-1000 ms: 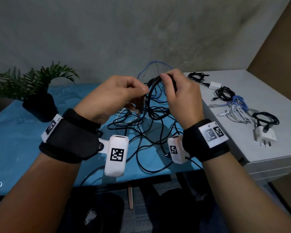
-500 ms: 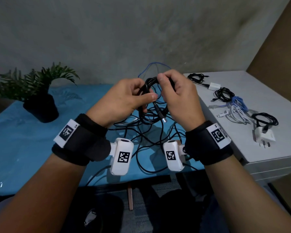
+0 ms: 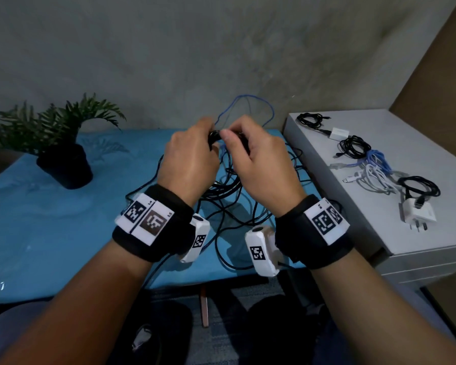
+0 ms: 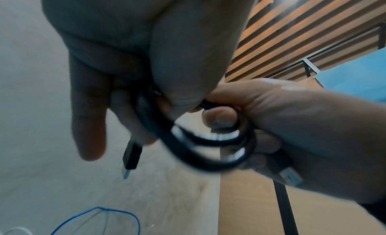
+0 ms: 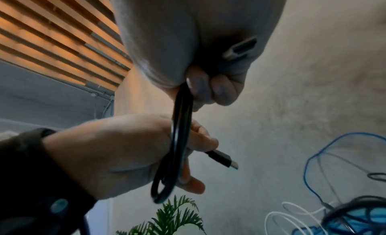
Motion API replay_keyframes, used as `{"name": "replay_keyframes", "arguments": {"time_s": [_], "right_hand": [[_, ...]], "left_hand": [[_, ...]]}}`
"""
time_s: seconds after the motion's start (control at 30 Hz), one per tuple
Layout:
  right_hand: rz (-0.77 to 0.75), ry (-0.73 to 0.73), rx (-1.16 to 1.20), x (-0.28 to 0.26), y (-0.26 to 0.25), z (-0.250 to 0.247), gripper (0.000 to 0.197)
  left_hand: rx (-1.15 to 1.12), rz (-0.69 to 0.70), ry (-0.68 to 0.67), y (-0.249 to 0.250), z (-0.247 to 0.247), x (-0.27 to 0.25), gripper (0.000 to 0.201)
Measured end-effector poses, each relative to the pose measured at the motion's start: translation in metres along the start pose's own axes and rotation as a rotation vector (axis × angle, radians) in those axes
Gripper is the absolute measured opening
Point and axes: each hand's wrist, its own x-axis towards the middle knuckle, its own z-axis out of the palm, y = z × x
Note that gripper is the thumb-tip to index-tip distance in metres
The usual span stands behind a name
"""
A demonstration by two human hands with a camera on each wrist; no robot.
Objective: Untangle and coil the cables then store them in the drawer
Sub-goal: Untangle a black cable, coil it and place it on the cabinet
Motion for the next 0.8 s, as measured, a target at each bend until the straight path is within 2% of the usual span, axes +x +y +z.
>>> {"name": "replay_keyframes", "arguments": {"time_s": [0.07,0.17,0.23,0.33,0.4,0.47,0.5,0.57,0.6,0.7,0.8], "right_hand": [[0.002,-0.016,-0.005,-0.001,0.0,0.001,0.021],[0.012,-0.033,0.02,0.0,0.002,-0.003,0.022],[0.024,-0.025,0.05,0.002,0.002,-0.007,0.022],[0.044,0.021,0.08,0.007,0.004,-0.011,0.025],[0.068,0.035,0.102,0.01,0.007,-0.014,0.025],[0.089,0.019,0.105,0.01,0.011,-0.016,0.025],[0.1,0.009,0.104,0.01,0.013,-0.016,0.026],[0.135,-0.008,0.112,0.009,0.014,-0.016,0.028],[0.158,-0.011,0.129,0.009,0.013,-0.017,0.029],[0.215,-0.009,0.211,0.011,0.011,-0.021,0.03],[0.313,-0.122,0.475,0.013,0.006,-0.031,0.028]], "left_hand": [[0.101,-0.012,-0.046,-0.002,-0.001,0.0,0.008],[0.169,0.059,-0.064,-0.003,-0.005,0.0,0.02],[-0.046,0.093,-0.11,0.0,-0.01,0.002,0.026],[-0.515,-0.059,-0.324,0.011,-0.016,0.001,0.035],[-0.565,-0.051,-0.345,0.012,-0.018,0.001,0.025],[-0.455,0.036,-0.333,0.008,-0.019,0.001,0.011],[-0.409,0.062,-0.321,0.006,-0.019,0.001,0.01],[-0.372,0.098,-0.263,0.005,-0.02,0.001,0.032],[-0.365,0.134,-0.205,0.006,-0.019,0.0,0.035],[-0.303,0.23,-0.052,0.009,-0.016,-0.003,0.023],[-0.305,0.218,-0.053,0.006,-0.021,0.001,0.025]]}}
